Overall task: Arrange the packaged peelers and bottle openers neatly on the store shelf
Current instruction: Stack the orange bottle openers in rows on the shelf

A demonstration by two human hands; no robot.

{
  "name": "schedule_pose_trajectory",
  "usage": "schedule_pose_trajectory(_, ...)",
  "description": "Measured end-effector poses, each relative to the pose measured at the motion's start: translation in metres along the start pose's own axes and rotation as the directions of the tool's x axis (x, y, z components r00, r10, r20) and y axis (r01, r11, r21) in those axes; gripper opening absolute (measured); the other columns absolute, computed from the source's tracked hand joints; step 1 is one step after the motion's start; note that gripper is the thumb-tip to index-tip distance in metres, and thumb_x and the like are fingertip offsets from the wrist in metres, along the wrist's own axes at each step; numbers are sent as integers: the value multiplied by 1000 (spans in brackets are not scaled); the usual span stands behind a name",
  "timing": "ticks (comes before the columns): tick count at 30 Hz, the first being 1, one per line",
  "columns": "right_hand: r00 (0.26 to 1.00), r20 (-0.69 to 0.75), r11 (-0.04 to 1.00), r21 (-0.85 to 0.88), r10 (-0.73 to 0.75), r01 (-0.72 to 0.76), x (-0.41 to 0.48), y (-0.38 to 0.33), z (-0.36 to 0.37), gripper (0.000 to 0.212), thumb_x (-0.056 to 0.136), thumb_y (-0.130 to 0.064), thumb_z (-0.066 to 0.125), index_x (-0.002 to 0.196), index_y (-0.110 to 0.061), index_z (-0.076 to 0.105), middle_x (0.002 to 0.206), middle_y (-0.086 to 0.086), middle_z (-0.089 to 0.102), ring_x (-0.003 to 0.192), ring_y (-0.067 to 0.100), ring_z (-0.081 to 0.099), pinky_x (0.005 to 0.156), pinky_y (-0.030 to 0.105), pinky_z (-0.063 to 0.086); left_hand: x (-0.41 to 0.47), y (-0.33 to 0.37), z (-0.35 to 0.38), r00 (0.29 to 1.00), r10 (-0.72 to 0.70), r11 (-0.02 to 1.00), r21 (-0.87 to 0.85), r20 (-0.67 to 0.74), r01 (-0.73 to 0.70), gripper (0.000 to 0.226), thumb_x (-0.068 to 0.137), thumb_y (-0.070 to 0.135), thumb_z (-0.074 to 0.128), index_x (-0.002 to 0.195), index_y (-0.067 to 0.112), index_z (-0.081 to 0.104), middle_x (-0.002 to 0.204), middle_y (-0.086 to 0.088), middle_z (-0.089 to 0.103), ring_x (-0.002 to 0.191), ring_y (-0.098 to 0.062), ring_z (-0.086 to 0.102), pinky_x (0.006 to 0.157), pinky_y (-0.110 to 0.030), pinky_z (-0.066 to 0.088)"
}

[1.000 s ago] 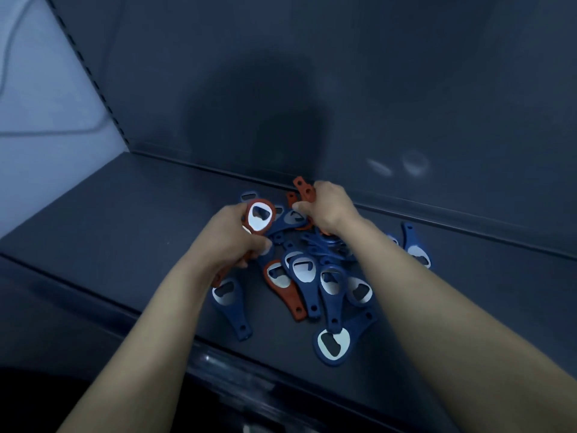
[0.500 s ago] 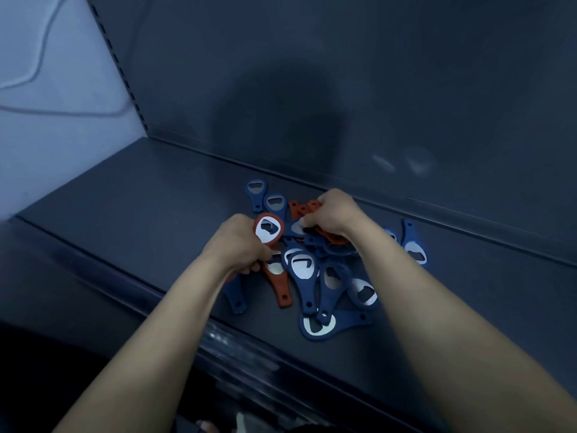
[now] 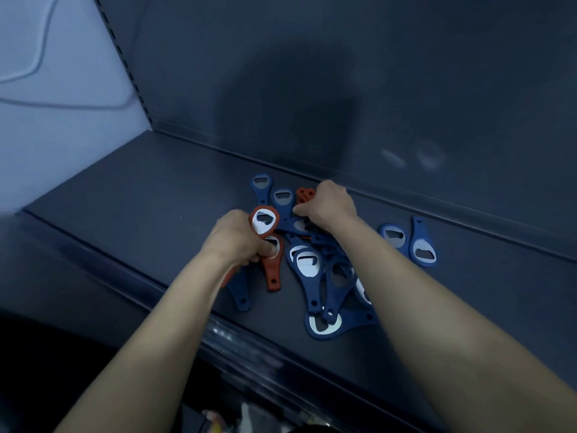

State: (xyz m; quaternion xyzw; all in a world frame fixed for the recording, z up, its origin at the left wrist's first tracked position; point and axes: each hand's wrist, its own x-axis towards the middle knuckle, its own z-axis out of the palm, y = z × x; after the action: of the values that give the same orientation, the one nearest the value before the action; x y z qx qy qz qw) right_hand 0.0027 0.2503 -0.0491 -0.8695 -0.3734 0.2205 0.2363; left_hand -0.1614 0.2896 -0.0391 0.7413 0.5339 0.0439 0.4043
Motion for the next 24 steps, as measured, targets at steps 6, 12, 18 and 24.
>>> schedule_pose_trajectory(6,996,58,990,121,63,-70,-2,4,-7,32,73,-24,73,64,-14,43,69,2,52,62,19,51,48,26,35,5,0,-16,998,-40,934,-354,46,54,9,73,4,72,76,5,64,48,-6,58,38,-12,49,41,-20,40)
schedule_pose_trajectory(12,982,49,787,592,183,-176,-2,13,-22,16,74,-8,73,73,-9,57,64,9,59,49,19,52,45,23,44,11,16,-26,996,86,831,-552,-2,-73,13,78,3,68,69,9,61,48,-3,59,38,-7,50,39,-15,40)
schedule_pose_trajectory(18,960,-112,611,789,258,-72,-14,31,-44,11,78,-4,65,74,-10,57,69,13,56,56,20,50,58,31,44,13,46,-7,963,246,811,-567,110,-142,7,79,9,71,77,6,64,61,-5,65,42,-7,53,41,-15,42)
schedule_pose_trajectory(24,864,-314,680,732,395,-45,-55,81,-83,30,84,-13,61,60,-16,43,51,1,46,38,12,42,38,16,34,7,86,45,836,468,821,-490,285,-293,17,87,9,62,71,11,59,51,10,59,44,-2,51,48,-16,42)
